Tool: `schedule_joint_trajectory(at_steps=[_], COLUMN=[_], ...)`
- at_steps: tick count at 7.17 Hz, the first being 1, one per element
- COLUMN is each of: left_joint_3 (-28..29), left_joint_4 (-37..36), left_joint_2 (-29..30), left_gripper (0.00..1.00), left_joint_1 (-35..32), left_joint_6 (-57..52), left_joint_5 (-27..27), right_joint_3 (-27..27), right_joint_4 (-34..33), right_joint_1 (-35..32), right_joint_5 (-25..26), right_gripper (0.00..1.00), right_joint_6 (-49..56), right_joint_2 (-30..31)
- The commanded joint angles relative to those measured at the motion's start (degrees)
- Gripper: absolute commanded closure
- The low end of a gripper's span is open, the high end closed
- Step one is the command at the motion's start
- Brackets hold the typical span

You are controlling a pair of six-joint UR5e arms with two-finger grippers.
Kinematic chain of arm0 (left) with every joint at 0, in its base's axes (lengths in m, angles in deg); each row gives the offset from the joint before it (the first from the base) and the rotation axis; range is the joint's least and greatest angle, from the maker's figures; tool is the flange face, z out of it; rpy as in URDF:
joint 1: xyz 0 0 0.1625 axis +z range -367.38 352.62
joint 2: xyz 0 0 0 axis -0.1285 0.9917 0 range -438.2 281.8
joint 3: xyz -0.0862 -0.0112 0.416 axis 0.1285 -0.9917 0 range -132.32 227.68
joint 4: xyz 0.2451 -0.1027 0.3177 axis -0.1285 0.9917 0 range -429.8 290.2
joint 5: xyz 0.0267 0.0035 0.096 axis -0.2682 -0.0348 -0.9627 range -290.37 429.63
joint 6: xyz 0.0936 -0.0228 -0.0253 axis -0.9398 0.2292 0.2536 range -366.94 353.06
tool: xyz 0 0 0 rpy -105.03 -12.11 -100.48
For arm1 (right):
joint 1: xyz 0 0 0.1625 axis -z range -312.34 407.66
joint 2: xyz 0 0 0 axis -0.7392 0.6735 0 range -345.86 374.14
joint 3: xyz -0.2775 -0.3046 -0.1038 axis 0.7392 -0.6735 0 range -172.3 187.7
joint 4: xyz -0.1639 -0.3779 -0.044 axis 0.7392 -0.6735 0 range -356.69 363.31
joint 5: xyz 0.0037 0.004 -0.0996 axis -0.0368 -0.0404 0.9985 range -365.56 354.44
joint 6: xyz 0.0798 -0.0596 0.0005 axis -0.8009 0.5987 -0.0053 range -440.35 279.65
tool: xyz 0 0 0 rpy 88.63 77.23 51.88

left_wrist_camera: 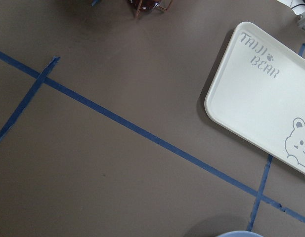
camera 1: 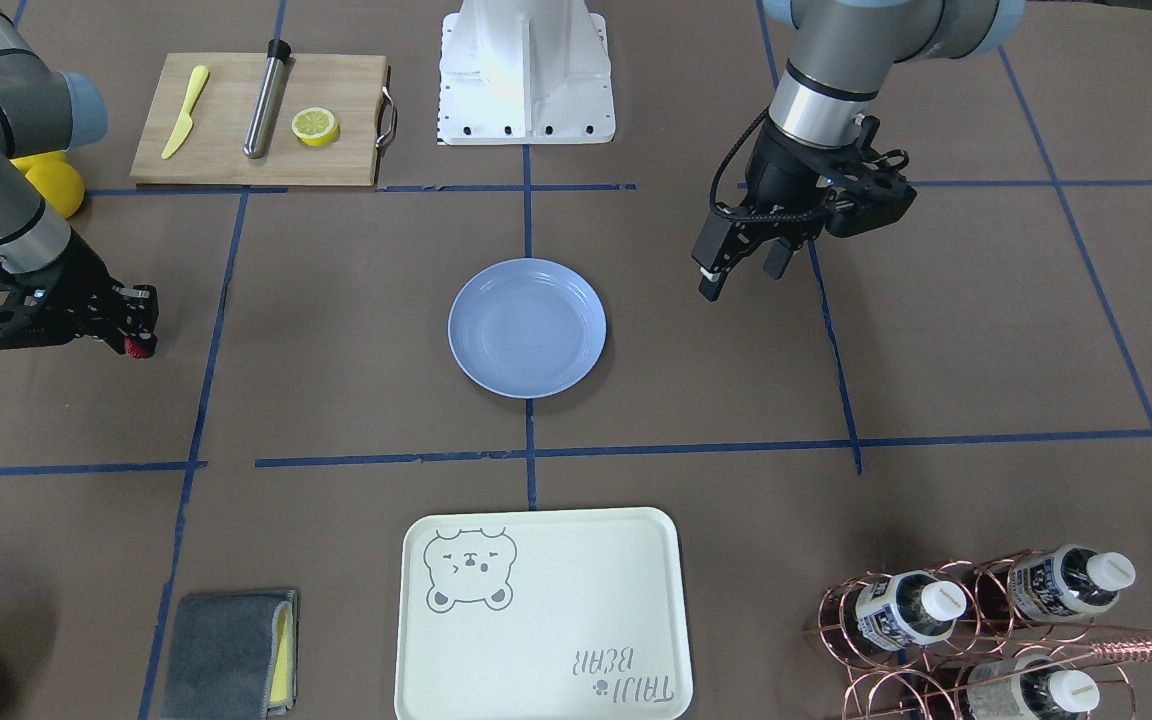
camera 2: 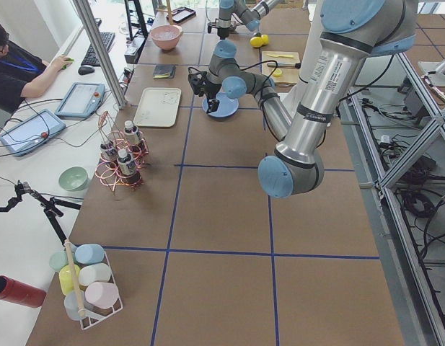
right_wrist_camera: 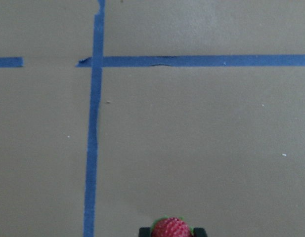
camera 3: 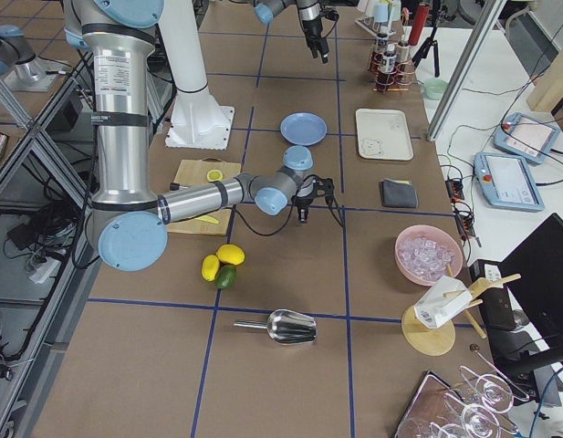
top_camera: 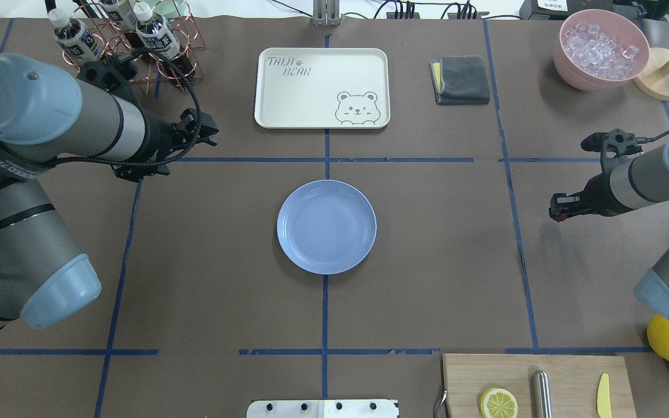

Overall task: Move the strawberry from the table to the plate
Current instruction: 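Carry the strawberry with the right gripper over the plate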

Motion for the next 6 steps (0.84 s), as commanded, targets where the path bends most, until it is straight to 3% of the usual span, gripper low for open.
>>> schedule_joint_trajectory(at_steps=[1,2,3,5,6], left_joint_3=[-1.92,-2.11,-2.11,-2.03,-1.85], left_joint_4=[-6.47,-9.13,-9.50,-9.50,-9.42], left_joint_2=[-0.06,-0.23,-2.41,-6.89,-9.35], left_gripper=[0.00,0.00,0.00,0.00,0.00], left_joint_1=[-3.26,-6.15,-8.70,-14.50,-17.40], left_joint_6=[-8.38,-16.55,-24.81,-39.24,-45.75], left_joint_5=[0.81,2.65,4.23,5.65,5.74], right_joint_3=[4.67,5.65,5.14,2.69,-0.98], right_joint_4=[-10.75,-23.46,-31.77,-33.88,-33.79], right_joint_1=[-1.80,-1.37,1.76,7.56,10.64], right_joint_5=[-2.35,-2.28,-1.67,1.39,3.68], right_gripper=[1.00,1.00,1.00,1.00,1.00], right_joint_6=[-0.05,-0.22,-0.92,-3.19,-7.82], right_joint_2=[-7.13,-17.20,-25.39,-32.30,-37.29])
